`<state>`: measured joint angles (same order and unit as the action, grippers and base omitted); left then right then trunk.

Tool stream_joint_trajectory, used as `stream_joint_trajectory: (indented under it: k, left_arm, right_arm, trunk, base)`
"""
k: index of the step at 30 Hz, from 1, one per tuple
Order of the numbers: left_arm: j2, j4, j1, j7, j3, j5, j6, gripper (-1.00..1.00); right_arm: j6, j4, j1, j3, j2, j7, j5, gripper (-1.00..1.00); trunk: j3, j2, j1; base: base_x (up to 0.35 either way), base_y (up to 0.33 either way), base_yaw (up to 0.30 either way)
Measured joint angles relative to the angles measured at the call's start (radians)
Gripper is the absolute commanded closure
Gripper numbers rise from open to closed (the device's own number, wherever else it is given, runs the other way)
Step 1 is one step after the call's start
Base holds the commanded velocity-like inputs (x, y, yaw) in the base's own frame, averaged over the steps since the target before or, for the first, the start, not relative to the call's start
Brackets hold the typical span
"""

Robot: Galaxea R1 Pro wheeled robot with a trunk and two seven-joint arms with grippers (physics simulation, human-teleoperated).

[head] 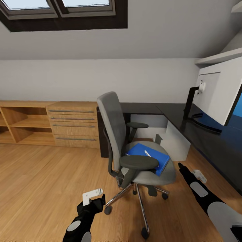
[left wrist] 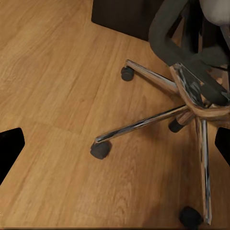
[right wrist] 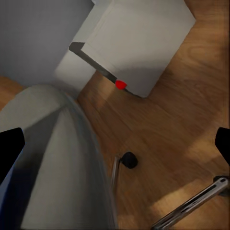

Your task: In the bedroom, organize the workspace by keeping the computer under the desk, ensuring the monitor is on the desk, placing the keyboard on the desk next to the monitor, placing the mouse on the desk next to the keyboard, moving the folder from the swivel chair onto the desk next to the mouse, stacking the notebook on top of the folder with the pen on top of the notebook, and positioning the swivel chair next to the desk.

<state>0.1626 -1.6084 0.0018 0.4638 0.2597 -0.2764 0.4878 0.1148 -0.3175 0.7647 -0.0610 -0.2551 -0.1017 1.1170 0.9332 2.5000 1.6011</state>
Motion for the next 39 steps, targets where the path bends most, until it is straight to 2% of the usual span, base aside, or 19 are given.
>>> stream_joint_trajectory:
  k: [18,29,32,34,39]
  left_arm:
    - [0.000,0.004,0.000,0.000,0.000,-0.002,0.000,-1.00]
    - [0.000,0.004,0.000,0.000,-0.002,-0.001,0.000,-1.00]
    - [0.000,0.004,0.000,0.000,-0.003,-0.001,0.000,-1.00]
    - [0.000,0.003,0.000,-0.001,-0.005,0.000,0.000,-1.00]
    - [-0.001,0.004,0.000,-0.001,-0.005,0.000,0.000,-1.00]
  right_arm:
    - [0.001,0.000,0.000,-0.001,0.000,0.000,0.006,-1.00]
    - [0.001,0.000,0.000,-0.001,0.002,0.000,0.006,-1.00]
    - [0.002,0.000,0.000,0.000,0.002,0.000,0.006,-1.00]
    - [0.002,-0.001,0.001,0.016,0.001,0.003,0.001,-1.00]
    - [0.002,0.000,0.000,0.000,0.003,0.000,0.005,-1.00]
  trunk:
    - [0.070,0.004,0.008]
    - [0.070,0.004,0.008]
    - [0.070,0.004,0.008]
    - [0.070,0.004,0.008]
    - [0.070,0.004,0.008]
  base:
    - [0.000,0.000,0.000]
    - [0.000,0.000,0.023]
    - [0.000,0.000,0.186]
    - [0.000,0.000,0.247]
    - [0.000,0.000,0.270]
